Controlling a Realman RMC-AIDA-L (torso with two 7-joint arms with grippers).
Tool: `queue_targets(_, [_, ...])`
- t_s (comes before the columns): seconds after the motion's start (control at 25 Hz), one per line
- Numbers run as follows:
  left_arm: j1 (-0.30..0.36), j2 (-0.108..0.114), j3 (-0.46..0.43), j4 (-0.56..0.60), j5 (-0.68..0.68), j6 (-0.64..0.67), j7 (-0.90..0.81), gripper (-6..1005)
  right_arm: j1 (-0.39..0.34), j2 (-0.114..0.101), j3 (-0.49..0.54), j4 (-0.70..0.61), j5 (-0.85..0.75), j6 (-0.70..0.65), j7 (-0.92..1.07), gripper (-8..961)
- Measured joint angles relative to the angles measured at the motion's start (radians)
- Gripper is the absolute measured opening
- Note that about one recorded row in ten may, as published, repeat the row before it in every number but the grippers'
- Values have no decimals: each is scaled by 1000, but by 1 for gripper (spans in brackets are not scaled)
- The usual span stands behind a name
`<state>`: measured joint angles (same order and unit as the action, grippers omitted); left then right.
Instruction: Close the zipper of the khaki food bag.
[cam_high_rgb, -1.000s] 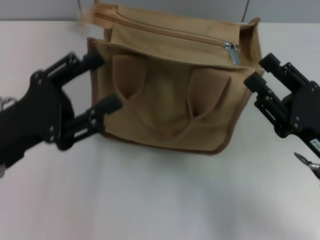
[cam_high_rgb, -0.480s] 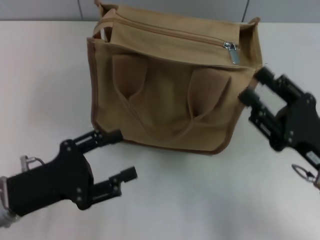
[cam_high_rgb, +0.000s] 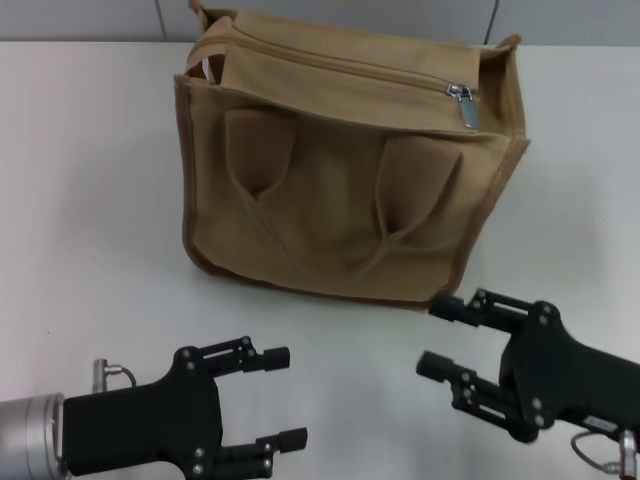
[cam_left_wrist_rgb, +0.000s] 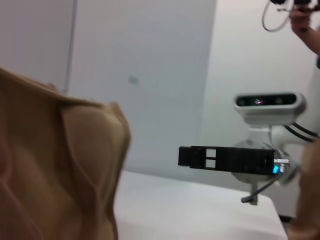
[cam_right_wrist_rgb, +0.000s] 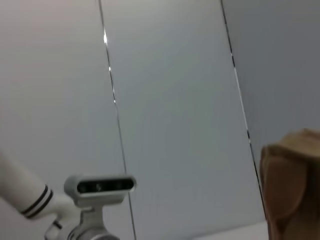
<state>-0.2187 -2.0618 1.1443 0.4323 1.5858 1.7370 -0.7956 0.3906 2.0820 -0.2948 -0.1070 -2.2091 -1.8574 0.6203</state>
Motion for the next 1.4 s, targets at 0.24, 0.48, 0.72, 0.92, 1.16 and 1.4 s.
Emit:
queue_targets(0.24, [13, -1, 0, -3, 6, -2, 4, 731, -38, 2, 1, -15, 8, 19, 2, 551])
queue_targets(0.48, [27, 14, -11, 1, 2, 120, 3, 732, -29, 3, -10, -5, 2, 40, 5, 618])
queue_targets(0.72, [6, 15, -87, 8, 3, 158, 2, 731, -26, 4, -33, -12, 1, 68, -2, 760])
queue_targets(0.92, [-30, 11, -105, 8, 8, 140, -4, 731, -19, 7, -56, 3, 0, 122, -3, 802])
queue_targets(1.16, [-48, 8, -98, 8, 16, 103, -5, 732, -14, 8, -56, 13, 0, 130, -3, 802])
queue_targets(1.4, [-59, 5, -104, 7, 49, 90, -6, 731, -2, 7, -57, 14, 0, 131, -4, 802])
